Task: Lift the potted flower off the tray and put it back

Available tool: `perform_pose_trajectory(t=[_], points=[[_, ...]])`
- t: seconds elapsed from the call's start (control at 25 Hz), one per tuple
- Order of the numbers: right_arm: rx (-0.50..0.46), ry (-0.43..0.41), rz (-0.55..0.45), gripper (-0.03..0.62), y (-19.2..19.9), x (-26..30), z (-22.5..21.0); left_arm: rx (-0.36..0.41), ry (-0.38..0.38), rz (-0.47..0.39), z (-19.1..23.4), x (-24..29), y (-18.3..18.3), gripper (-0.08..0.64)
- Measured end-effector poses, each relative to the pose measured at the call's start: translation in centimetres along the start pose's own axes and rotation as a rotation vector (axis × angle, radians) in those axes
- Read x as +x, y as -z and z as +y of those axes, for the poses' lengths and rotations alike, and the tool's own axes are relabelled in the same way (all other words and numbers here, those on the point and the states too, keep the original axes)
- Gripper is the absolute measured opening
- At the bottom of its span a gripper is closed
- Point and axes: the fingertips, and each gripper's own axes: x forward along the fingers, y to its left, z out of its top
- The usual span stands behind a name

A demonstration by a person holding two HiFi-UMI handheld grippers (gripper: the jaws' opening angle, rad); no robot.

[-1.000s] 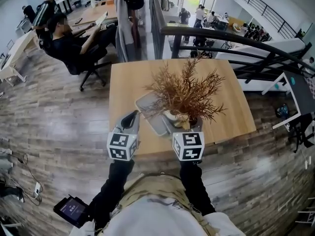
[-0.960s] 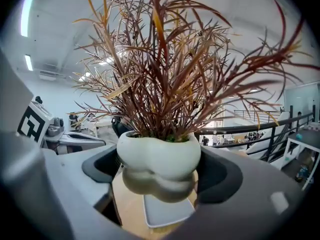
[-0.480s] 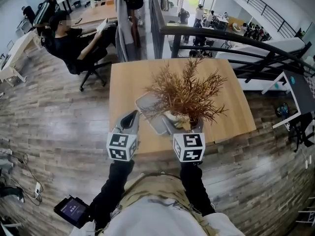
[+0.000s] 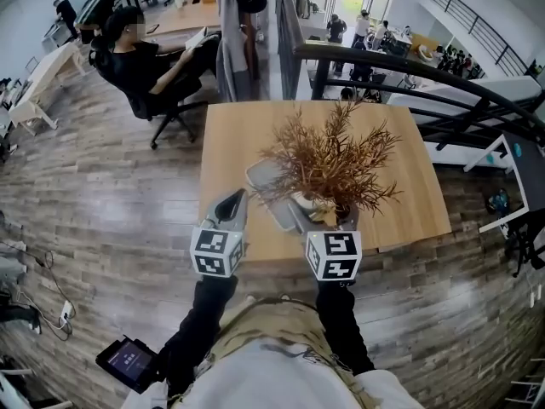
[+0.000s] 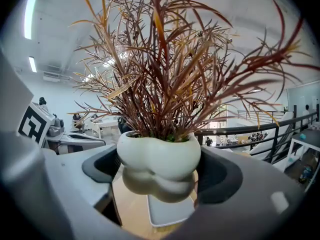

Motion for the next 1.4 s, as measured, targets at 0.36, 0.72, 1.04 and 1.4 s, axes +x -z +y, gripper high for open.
perform_pose_trajectory(t=[0.36, 0.72, 1.04, 1.4], points=[[-0.005, -0.029, 0.007, 0.476, 0.9, -0.1, -0.4, -0.013, -0.024, 0.010, -0.8, -0.1, 0.9, 0.002], [-0.003, -0.050, 0.024, 0.476, 1.6, 0.6, -0.7, -0.014, -0.038, 0.039, -0.8, 0.4, 1.6, 0.002], [-0.002, -0.060, 0.033, 0.476, 3.4, 1.3, -0.9, -0.027, -0.050, 0.097, -0.6, 0.7, 4.3, 0.002], [0.005, -0.106, 0.065, 0.476, 7.0, 3.3, -0.6, -0.076, -0.116, 0.223, 1.0, -0.2, 9.7, 0.002]])
